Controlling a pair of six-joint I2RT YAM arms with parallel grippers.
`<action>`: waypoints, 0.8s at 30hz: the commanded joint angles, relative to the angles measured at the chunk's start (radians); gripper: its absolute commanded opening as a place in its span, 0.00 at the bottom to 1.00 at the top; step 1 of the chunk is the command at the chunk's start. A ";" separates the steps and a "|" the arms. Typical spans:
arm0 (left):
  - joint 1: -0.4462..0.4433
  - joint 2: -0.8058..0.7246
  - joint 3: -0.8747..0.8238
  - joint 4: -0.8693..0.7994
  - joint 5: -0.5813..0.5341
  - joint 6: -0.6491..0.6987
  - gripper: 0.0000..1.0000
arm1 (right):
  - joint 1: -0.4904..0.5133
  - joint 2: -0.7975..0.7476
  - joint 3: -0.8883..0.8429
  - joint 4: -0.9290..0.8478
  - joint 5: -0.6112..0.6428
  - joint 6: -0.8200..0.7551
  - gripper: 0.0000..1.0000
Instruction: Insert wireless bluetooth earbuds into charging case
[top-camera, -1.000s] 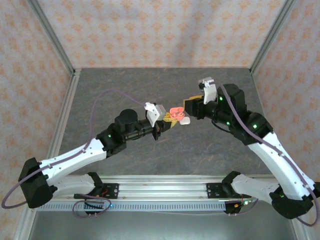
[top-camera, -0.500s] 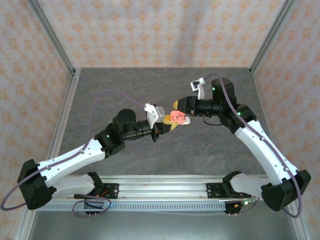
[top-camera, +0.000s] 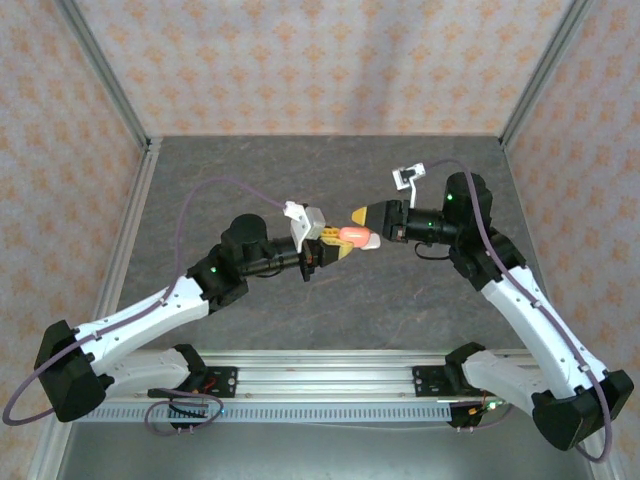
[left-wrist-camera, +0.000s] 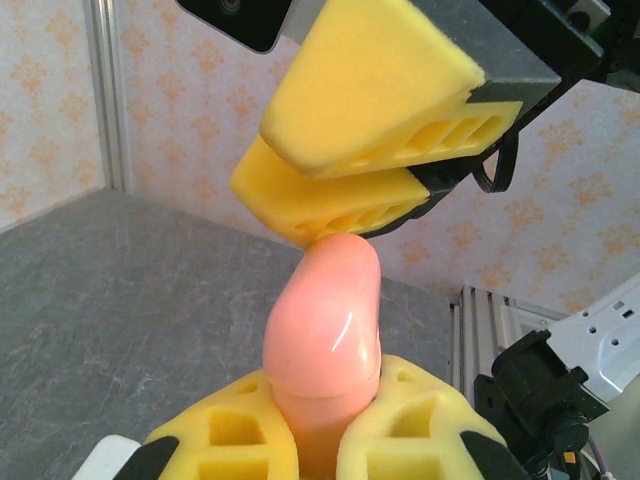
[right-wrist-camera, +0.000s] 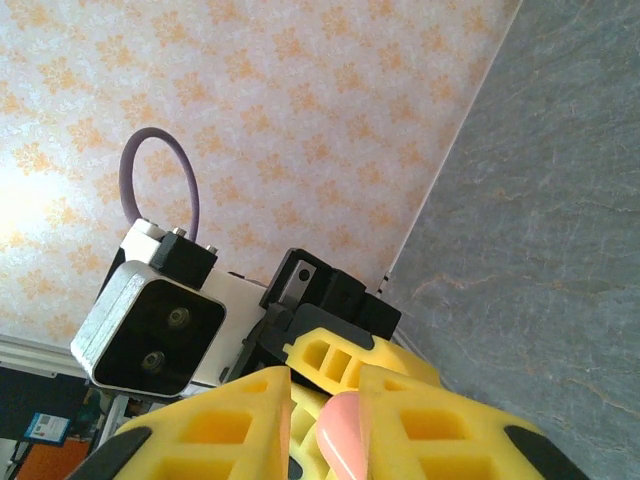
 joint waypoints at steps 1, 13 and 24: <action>0.036 -0.009 -0.009 0.006 -0.106 -0.033 0.00 | 0.022 -0.029 0.018 -0.072 -0.058 -0.040 0.25; 0.124 -0.023 -0.243 -0.096 -0.228 -0.213 0.00 | 0.007 -0.062 -0.016 -0.473 0.699 -0.284 0.52; 0.129 0.173 -0.296 -0.278 -0.237 -0.211 0.00 | 0.006 -0.303 -0.372 -0.322 1.298 -0.273 0.83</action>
